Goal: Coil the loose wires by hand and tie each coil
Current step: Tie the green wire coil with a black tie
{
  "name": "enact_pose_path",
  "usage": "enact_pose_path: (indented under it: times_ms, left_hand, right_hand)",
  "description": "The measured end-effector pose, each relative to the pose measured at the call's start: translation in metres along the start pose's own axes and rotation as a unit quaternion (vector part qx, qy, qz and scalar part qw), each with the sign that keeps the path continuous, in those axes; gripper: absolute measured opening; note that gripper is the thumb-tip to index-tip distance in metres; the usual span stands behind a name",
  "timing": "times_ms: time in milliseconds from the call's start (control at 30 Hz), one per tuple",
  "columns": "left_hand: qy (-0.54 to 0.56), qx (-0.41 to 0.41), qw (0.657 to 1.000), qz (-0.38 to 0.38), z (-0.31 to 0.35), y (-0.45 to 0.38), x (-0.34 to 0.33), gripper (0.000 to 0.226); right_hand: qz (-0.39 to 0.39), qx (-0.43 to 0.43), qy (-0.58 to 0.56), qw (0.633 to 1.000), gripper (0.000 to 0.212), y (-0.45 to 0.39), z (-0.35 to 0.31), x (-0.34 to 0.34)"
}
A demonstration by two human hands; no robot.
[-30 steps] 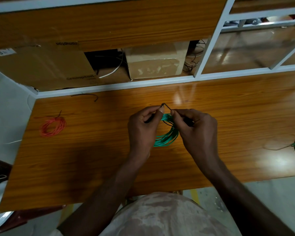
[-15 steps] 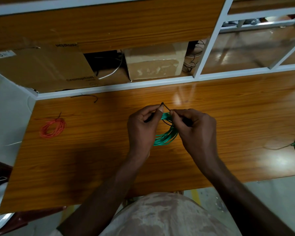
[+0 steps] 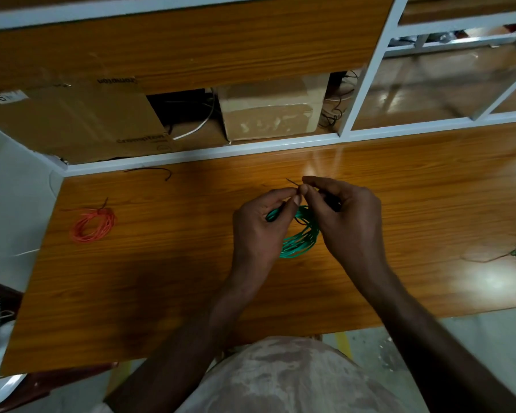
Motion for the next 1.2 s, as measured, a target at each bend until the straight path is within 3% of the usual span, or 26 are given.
enact_pose_path:
  times_ms: [167, 367, 467, 567, 667, 800, 1000, 1200]
  left_hand:
    - [-0.015, 0.000, 0.999, -0.028, -0.005, -0.001, 0.001, 0.029]
    - [-0.030, 0.002, 0.999, -0.044, -0.011, -0.004, 0.003, 0.026]
    - [-0.028, 0.011, 0.996, -0.087, -0.014, -0.004, 0.001, 0.019]
    - [-0.005, 0.048, 0.990, -0.130, -0.019, 0.002, -0.002, 0.018]
    - [0.017, 0.076, 0.988, -0.134, -0.024, 0.005, 0.000, 0.016]
    - [0.004, 0.076, 0.985, -0.156, -0.023, 0.007, 0.004, 0.015]
    - [-0.055, 0.038, 0.989, -0.130, -0.024, 0.006, 0.015, 0.017]
    - [-0.086, 0.039, 0.984, -0.152, -0.027, 0.002, 0.026, 0.020]
  right_hand:
    - [-0.084, -0.091, -0.143, 0.982, 0.014, -0.016, 0.011, 0.002]
    - [-0.047, -0.161, -0.213, 0.962, 0.012, -0.018, 0.021, 0.008]
    - [-0.005, -0.183, -0.261, 0.948, 0.015, -0.025, 0.024, 0.014]
    - [0.031, -0.168, -0.289, 0.942, 0.012, -0.038, 0.026, 0.026]
    - [0.011, -0.142, -0.298, 0.944, 0.016, -0.040, 0.026, 0.026]
    - [0.004, -0.095, -0.265, 0.959, 0.011, -0.045, 0.026, 0.020]
    - [0.004, -0.026, -0.238, 0.971, 0.016, -0.057, 0.010, 0.010]
    - [0.007, -0.024, -0.228, 0.973, 0.018, -0.063, 0.006, -0.007]
Point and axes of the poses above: each hand's wrist, its own y-axis away from the middle knuckle, its own x-axis out of the back of the hand, z = x × y, the point moved 2 cm from there along -y, towards the middle knuckle, and after that the axes turned 15 degrees about x, right-handed, at the moved point
